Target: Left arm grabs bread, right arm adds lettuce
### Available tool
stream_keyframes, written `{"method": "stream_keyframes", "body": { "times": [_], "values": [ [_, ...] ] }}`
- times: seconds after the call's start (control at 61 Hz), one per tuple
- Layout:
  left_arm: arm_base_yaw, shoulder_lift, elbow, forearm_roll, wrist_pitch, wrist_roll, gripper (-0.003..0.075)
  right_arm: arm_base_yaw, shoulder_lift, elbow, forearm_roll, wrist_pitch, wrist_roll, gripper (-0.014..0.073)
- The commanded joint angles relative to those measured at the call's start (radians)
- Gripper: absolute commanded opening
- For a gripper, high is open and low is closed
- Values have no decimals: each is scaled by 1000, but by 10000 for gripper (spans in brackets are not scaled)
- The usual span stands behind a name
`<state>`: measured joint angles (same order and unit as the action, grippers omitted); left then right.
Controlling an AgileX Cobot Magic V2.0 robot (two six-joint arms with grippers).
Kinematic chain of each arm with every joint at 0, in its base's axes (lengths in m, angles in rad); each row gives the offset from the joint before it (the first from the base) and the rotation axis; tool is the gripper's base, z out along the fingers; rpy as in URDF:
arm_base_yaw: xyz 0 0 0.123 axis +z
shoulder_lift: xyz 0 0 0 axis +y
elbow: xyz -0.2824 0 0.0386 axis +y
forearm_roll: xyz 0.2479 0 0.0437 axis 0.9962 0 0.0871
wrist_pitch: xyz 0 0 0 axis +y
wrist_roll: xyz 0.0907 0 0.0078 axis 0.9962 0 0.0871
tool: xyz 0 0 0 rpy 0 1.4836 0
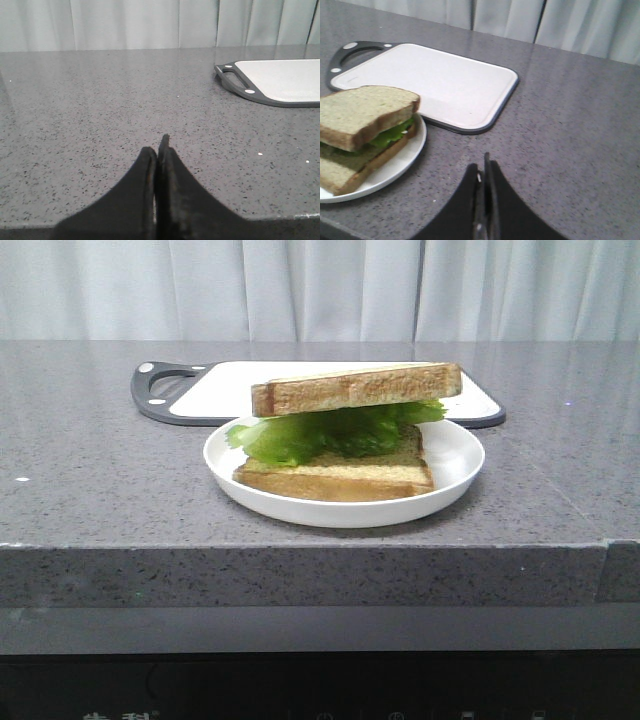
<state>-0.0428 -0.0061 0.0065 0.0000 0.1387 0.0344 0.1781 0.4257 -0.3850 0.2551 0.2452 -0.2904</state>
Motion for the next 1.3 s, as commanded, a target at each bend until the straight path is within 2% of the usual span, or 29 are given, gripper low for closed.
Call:
{"method": "stream_keyframes", "body": {
  "times": [0.0,0.148,0.328,0.59,1.279],
  "values": [
    [3,-19,6,-9,-85,-10,-19,-28,-19,16,-110,-141,130,-67],
    [3,-19,6,-9,-85,-10,-19,-77,-106,122,-153,-223,167,-67],
    [3,-19,6,-9,-85,-10,-19,-151,-244,249,-153,-233,168,-67],
    [3,-19,6,-9,-85,-10,-19,-160,-439,405,-150,-232,168,-67],
    [3,-16,6,-9,-85,-10,-19,-161,-456,407,-147,-184,170,-67]
  ]
}}
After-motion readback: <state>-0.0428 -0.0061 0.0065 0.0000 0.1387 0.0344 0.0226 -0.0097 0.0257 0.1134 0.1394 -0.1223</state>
